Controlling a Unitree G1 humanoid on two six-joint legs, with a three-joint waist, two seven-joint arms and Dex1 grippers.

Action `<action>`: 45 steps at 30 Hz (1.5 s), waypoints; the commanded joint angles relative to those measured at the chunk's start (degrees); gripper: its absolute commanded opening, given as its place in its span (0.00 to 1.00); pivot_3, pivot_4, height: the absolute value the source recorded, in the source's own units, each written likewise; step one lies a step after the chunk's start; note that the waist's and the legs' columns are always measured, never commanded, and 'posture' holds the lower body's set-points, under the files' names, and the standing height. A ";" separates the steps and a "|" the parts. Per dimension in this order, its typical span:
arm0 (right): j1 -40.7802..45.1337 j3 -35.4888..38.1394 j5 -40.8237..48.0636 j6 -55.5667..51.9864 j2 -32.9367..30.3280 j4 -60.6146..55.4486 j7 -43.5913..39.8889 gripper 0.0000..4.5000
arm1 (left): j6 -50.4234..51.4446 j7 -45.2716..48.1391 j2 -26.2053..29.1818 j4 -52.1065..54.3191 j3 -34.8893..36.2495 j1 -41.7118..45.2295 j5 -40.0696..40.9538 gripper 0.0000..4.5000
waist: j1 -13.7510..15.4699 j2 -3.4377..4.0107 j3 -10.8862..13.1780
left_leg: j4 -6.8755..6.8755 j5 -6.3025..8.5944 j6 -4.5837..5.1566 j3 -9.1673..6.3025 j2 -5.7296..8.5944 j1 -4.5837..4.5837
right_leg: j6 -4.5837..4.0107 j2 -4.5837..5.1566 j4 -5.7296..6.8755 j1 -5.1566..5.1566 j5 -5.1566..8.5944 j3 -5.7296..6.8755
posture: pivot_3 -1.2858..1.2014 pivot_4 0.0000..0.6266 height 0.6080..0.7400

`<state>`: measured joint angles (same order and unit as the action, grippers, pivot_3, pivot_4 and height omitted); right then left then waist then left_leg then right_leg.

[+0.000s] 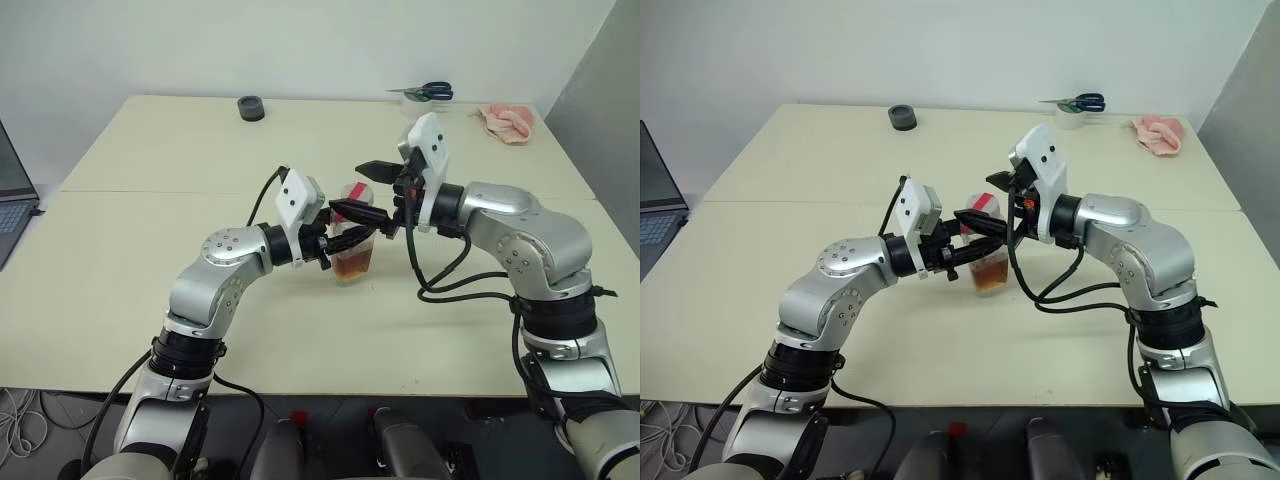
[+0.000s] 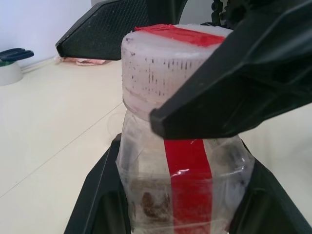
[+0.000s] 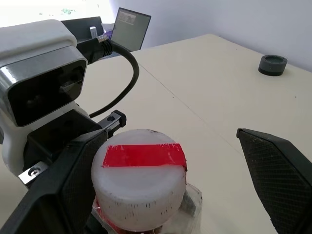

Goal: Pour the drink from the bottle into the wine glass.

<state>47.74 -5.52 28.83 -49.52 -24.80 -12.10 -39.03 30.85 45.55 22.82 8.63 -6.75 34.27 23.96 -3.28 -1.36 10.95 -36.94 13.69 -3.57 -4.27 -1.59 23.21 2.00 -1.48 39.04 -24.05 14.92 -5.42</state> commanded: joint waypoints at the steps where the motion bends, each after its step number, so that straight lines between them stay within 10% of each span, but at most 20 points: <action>1: -0.14 2.85 -0.86 1.81 -3.01 1.15 -0.88 1.00 | -1.09 0.19 0.37 2.17 1.04 0.07 0.34 0.41 | 0.00 0.00 0.00 | 0.00 0.00 0.00 0.00 0.00 0.00 | 0.00 0.00 0.00 0.00 0.00 0.00 | 0.52 0.24 1.00; 45: 0.89 1.46 -0.66 3.13 -1.99 2.43 -2.99 1.00 | -1.50 -0.05 0.16 2.18 0.70 -0.01 -0.42 0.41 | 0.01 0.00 0.00 | 0.00 0.00 0.00 0.00 0.00 0.01 | -0.09 0.00 0.00 0.00 -0.05 0.00 | 0.52 0.24 1.00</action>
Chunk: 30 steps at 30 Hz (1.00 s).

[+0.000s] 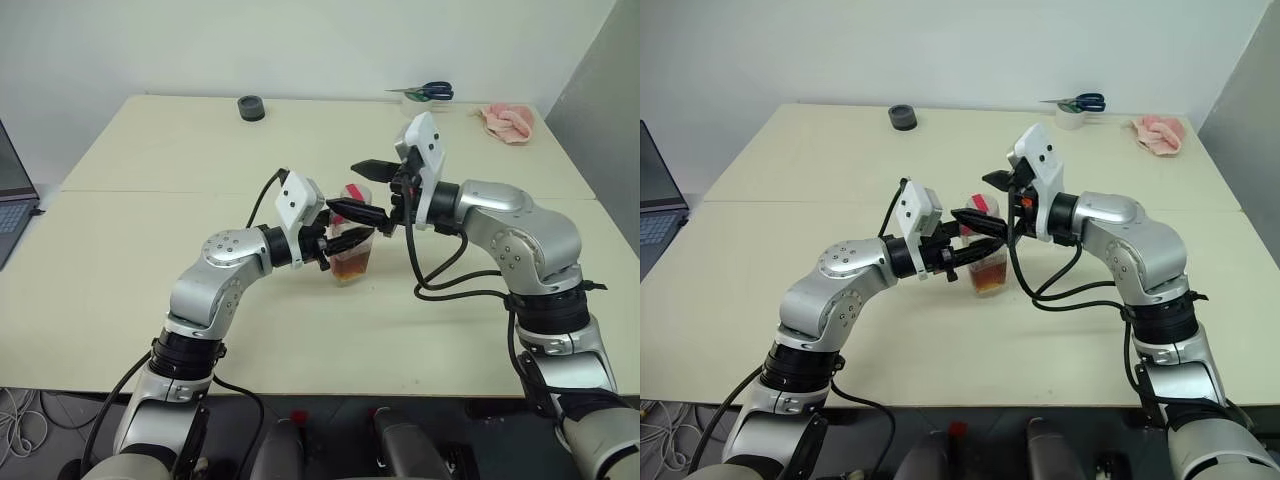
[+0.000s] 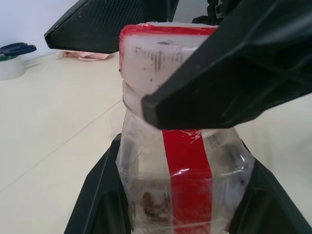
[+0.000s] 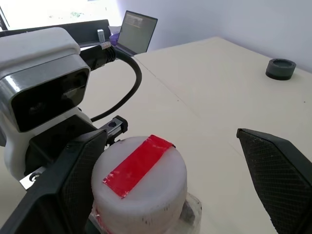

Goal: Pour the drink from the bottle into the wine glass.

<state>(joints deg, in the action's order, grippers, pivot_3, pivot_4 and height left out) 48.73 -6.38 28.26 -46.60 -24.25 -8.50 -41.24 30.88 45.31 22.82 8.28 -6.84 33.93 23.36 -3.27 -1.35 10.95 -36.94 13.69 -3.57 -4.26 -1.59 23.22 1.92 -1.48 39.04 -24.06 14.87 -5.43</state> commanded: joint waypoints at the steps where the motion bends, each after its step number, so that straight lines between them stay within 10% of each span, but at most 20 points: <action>1: -0.38 2.77 0.35 0.07 -3.18 -1.40 -1.32 1.00 | -1.53 0.24 0.18 2.50 0.79 0.35 0.20 0.41 | 0.00 0.00 0.00 | 0.00 0.00 0.00 0.00 0.00 0.00 | 0.00 0.00 0.00 0.00 0.00 0.00 | 0.52 0.24 1.00; 30: -2.32 5.82 10.12 -7.06 -2.06 -7.46 0.10 1.00 | -2.21 0.39 -0.09 1.25 0.83 1.10 -0.47 0.41 | 0.00 0.00 0.00 | -0.01 0.00 0.00 0.00 0.00 0.01 | 0.10 0.00 0.01 0.01 0.06 0.00 | 0.52 0.24 1.00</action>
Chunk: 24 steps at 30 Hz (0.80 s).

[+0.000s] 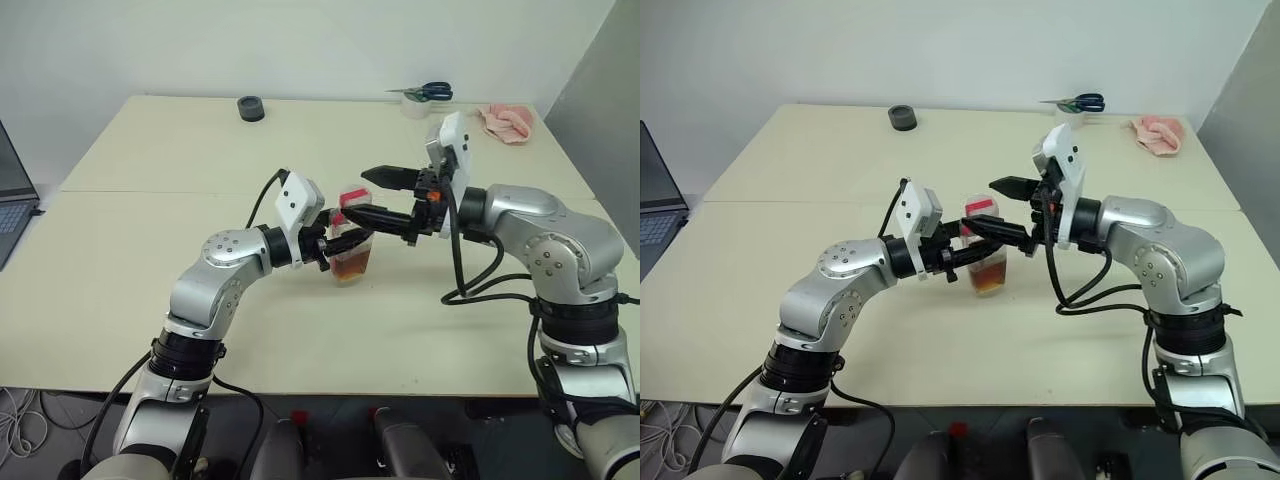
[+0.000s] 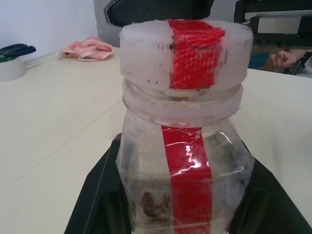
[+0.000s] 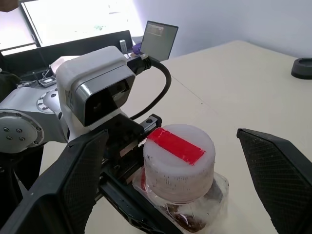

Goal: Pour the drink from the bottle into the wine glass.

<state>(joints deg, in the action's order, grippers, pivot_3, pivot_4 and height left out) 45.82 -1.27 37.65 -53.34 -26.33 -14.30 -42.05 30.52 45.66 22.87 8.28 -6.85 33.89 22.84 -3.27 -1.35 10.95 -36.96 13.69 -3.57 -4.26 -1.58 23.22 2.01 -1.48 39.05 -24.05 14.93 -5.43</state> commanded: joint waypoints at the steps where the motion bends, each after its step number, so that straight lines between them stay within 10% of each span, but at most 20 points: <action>1: 0.53 0.50 0.83 -0.57 0.16 -1.78 1.08 1.00 | -1.83 0.04 -0.10 1.30 0.90 1.12 0.05 0.41 | 0.00 0.00 0.00 | 0.00 0.00 0.00 0.00 0.00 0.00 | -0.01 0.00 -0.01 0.00 0.00 0.00 | 0.52 0.24 1.00; 6: 0.58 0.30 1.48 -1.20 1.20 -2.17 1.79 0.87 | -1.61 -0.02 0.12 1.77 1.11 0.77 0.11 0.41 | -0.01 0.00 0.00 | 0.02 0.00 0.00 0.00 -0.01 0.00 | -0.02 0.00 -0.01 -0.01 -0.01 0.00 | 0.52 0.24 1.00; 12: 0.73 -0.32 1.35 -1.02 1.37 -2.63 1.78 0.41 | -1.67 -0.10 0.14 1.73 1.12 0.64 -0.02 0.41 | 0.00 0.00 0.00 | 0.00 0.00 0.00 0.00 0.00 0.00 | -0.01 0.00 -0.01 0.00 0.00 0.00 | 0.52 0.24 1.00; 24: 3.42 2.58 3.51 -0.34 1.26 -0.74 0.53 0.40 | -1.63 -0.16 0.24 1.82 1.10 0.62 -0.02 0.41 | -0.01 0.00 0.00 | 0.01 0.00 0.00 0.00 -0.01 -0.01 | -0.02 0.00 0.00 0.00 -0.01 0.00 | 0.52 0.24 1.00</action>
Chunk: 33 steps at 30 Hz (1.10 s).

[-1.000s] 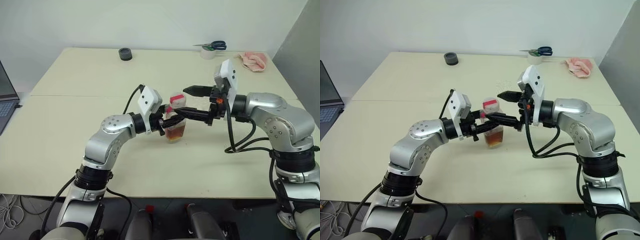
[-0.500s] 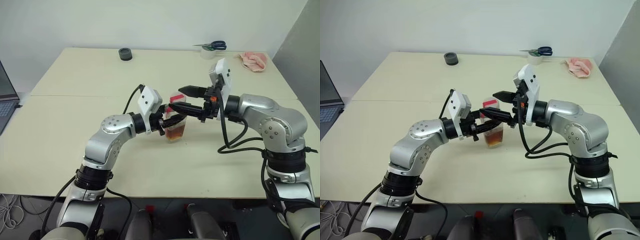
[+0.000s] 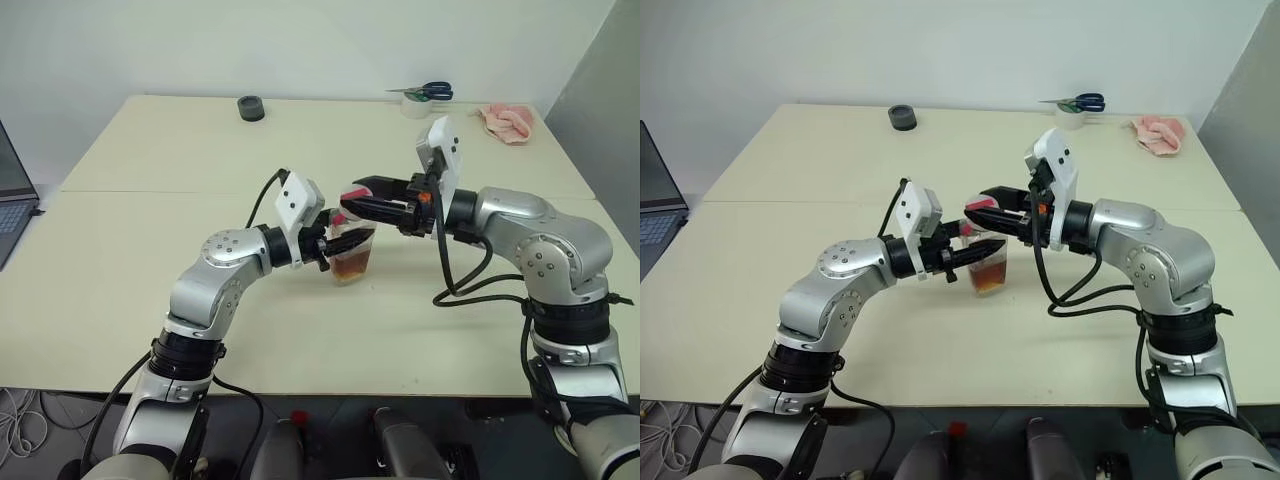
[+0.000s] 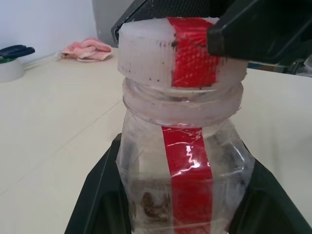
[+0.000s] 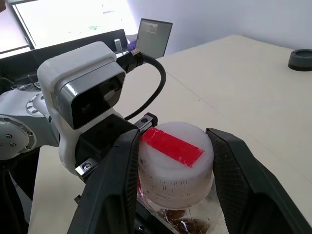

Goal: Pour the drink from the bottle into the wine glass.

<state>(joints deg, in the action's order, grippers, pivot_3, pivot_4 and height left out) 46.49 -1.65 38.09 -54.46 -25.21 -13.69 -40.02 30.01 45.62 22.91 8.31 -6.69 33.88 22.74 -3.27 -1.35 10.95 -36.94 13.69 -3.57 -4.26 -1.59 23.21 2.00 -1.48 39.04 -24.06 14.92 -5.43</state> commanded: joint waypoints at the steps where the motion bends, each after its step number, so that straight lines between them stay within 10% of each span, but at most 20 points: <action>1: 3.14 3.63 3.52 0.81 0.11 -1.01 -1.39 0.40 | -1.17 -0.11 0.25 1.78 1.01 0.59 0.11 0.41 | 0.00 0.00 0.00 | 0.00 0.00 0.00 0.00 0.00 0.00 | -0.01 0.00 0.00 0.00 -0.01 0.00 | 0.52 0.24 1.00; 19: -0.62 10.45 3.72 1.39 -3.88 0.12 4.37 0.38 | -1.55 0.41 0.11 1.00 0.88 1.11 0.04 0.40 | 0.05 0.00 0.00 | 0.00 0.00 0.00 0.00 0.01 0.03 | -0.01 0.01 -0.02 0.01 0.00 -0.01 | 0.52 0.24 1.00; 33: -33.27 18.61 -11.76 14.65 1.68 -0.71 24.65 0.38 | -3.06 2.56 -0.78 -2.09 0.10 3.52 -0.01 0.40 | -0.02 0.00 -0.01 | 0.00 0.00 0.00 0.14 0.01 -0.03 | 0.18 0.00 0.00 -0.01 0.10 -0.14 | 0.52 0.24 1.00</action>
<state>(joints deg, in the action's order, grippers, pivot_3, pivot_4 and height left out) 13.81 17.02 28.81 -43.22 -23.63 -15.04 -16.50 28.63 47.77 22.31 5.11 -6.95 35.61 22.54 -3.30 -1.35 10.94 -36.94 13.69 -3.57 -4.12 -1.58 23.13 2.20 -1.49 39.06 -24.03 15.02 -5.58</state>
